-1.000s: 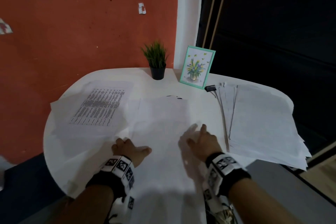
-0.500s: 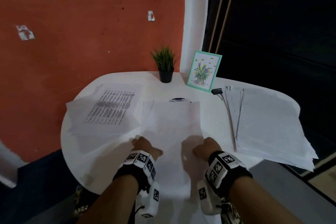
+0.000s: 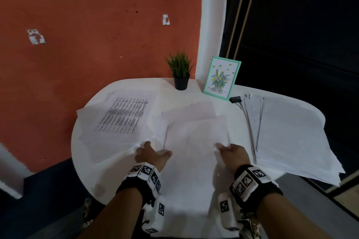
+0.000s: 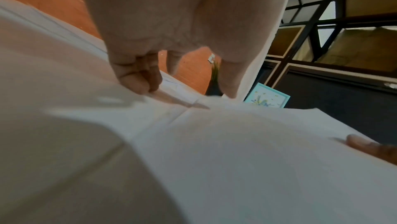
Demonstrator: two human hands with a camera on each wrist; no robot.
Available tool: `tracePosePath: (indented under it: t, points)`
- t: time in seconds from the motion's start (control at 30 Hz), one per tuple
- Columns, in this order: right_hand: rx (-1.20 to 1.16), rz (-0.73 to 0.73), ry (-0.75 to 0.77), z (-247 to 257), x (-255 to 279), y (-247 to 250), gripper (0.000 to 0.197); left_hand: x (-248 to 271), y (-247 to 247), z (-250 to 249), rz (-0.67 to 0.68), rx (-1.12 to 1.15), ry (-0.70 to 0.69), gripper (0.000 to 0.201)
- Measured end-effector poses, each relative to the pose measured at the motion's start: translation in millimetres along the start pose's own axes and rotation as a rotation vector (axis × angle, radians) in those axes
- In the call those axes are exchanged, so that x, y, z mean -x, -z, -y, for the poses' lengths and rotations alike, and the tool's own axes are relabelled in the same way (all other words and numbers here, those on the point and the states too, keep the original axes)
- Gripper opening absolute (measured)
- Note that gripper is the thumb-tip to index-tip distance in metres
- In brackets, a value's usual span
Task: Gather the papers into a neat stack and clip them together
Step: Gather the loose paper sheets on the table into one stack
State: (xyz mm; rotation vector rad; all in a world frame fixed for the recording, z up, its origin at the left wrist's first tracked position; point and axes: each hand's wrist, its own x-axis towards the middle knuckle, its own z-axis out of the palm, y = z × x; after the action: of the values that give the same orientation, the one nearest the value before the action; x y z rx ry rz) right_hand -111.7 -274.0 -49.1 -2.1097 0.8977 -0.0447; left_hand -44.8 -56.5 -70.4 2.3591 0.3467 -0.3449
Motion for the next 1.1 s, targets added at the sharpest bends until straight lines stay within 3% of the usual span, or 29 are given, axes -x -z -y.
tracePosePath:
  t: [0.1, 0.17, 0.23, 0.27, 0.33, 0.47, 0.63, 0.73, 0.8, 0.9, 1.0, 1.1]
  points:
    - [-0.166, -0.007, 0.057, -1.3, -0.7, 3.5, 0.035, -9.5, 2.4, 0.1, 0.091, 0.345, 0.018, 0.106]
    - [-0.251, 0.032, 0.091, -2.3, -0.3, 3.4, 0.032, -10.8, 3.1, -1.8, 0.17, 0.517, 0.064, 0.096]
    - [-0.258, 0.083, 0.069, -2.6, 0.5, 3.5, 0.041, -11.0, 3.2, -3.3, 0.2, 0.52, 0.083, 0.082]
    - [-0.22, 0.115, 0.052, -3.5, 0.6, 3.8, 0.04, -10.8, 3.3, -3.7, 0.197, 0.478, 0.079, 0.078]
    - [-0.133, 0.198, 0.031, -9.6, -4.0, 2.9, 0.018, -9.0, 3.9, -2.0, 0.173, 0.273, 0.05, 0.071]
    - [-0.07, 0.3, 0.034, -17.7, -4.9, 1.7, 0.017, 0.0, 4.3, 5.8, 0.128, -0.233, -0.118, 0.055]
    - [0.021, 0.227, 0.062, -20.5, -4.4, 3.5, 0.021, -0.9, 2.1, 7.5, 0.079, -0.229, -0.175, 0.041]
    - [0.089, 0.111, -0.023, -31.7, -11.8, 15.6, 0.029, -0.9, 10.2, 7.8, -0.016, -0.23, -0.122, 0.061]
    - [0.131, 0.043, -0.069, -34.9, -11.1, 24.2, 0.044, 2.1, 11.6, 9.2, 0.031, -0.377, -0.094, 0.08]
    - [0.13, 0.091, 0.018, -33.6, -9.6, 21.4, 0.041, 13.5, 8.4, 3.2, 0.116, -0.491, -0.146, 0.087]
    - [-0.195, 0.148, 0.124, -27.7, 0.0, 6.8, 0.025, 27.6, 2.7, -12.3, 0.195, -0.29, -0.225, 0.071]
    - [-0.416, 0.164, 0.157, -23.4, 4.3, 2.2, 0.026, 19.7, -0.6, -17.2, 0.12, 0.246, -0.046, 0.093]
